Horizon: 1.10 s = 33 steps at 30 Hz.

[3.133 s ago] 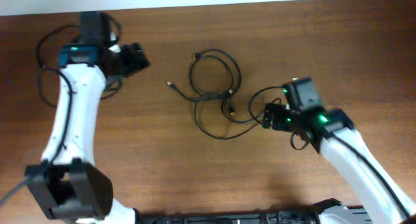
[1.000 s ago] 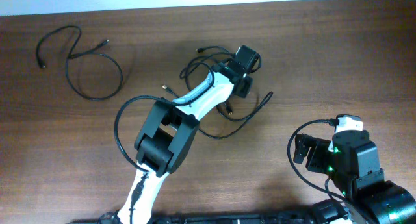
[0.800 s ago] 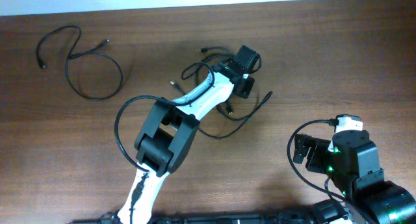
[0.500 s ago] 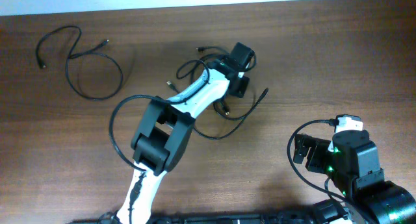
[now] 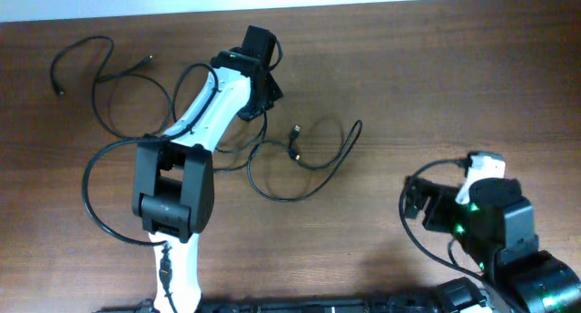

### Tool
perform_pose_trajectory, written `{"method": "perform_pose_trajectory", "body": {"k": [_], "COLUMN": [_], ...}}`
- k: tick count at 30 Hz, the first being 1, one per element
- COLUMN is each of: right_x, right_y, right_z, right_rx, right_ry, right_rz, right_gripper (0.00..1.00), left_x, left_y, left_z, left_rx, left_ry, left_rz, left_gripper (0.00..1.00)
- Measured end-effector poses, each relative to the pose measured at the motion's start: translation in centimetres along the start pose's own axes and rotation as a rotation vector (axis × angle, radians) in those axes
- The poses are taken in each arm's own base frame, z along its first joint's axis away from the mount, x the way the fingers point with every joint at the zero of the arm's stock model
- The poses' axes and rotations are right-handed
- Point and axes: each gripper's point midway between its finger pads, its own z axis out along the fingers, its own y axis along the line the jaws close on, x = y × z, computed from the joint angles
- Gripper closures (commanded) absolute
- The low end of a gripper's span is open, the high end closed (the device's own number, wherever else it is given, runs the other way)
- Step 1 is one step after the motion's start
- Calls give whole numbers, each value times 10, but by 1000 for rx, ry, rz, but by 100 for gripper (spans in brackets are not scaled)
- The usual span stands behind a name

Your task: Untangle cables

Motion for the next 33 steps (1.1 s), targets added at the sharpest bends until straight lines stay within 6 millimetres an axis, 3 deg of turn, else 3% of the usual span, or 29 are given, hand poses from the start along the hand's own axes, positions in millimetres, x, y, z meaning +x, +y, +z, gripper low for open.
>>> {"method": "perform_pose_trajectory", "body": {"k": [4, 9, 11, 14, 17, 19, 22, 24, 28, 30, 31, 33], "right_x": [7, -9, -3, 20, 60, 98, 143, 157, 187, 191, 196, 197], "right_y": [46, 90, 90, 96, 132, 163, 194, 202, 215, 230, 230, 234], "right_z": [-6, -17, 6, 65, 104, 120, 127, 132, 162, 186, 197, 211], "right_rx": [-256, -489, -464, -434, -524, -600, -647, -641, -590, -606, -598, -600], "right_ry": [66, 37, 123, 337, 517, 603, 624, 594, 488, 397, 385, 342], "right_rz": [-5, -34, -18, 8, -75, -190, -382, -476, -704, -760, -771, -777], "right_gripper": [1, 1, 1, 1, 1, 1, 1, 0, 12, 24, 35, 47], "left_x": [10, 21, 18, 8, 1, -2, -9, -13, -15, -14, -13, -13], "left_y": [-8, -18, -16, -7, 5, 13, 20, 24, 28, 30, 30, 32], "left_z": [-1, -2, -2, -2, -1, 0, 0, 0, 0, -1, -1, -1], "left_rx": [45, 91, 91, 85, 33, -4, -37, -55, -71, -80, -84, -88], "left_ry": [67, 146, 145, 133, 91, 58, 10, -17, -31, -29, -29, -28], "left_rz": [-233, -323, -335, -363, -372, -372, -375, -375, -375, -374, -374, -374], "left_gripper": [100, 100, 100, 100, 100, 100, 100, 100, 100, 100, 100, 100]}}
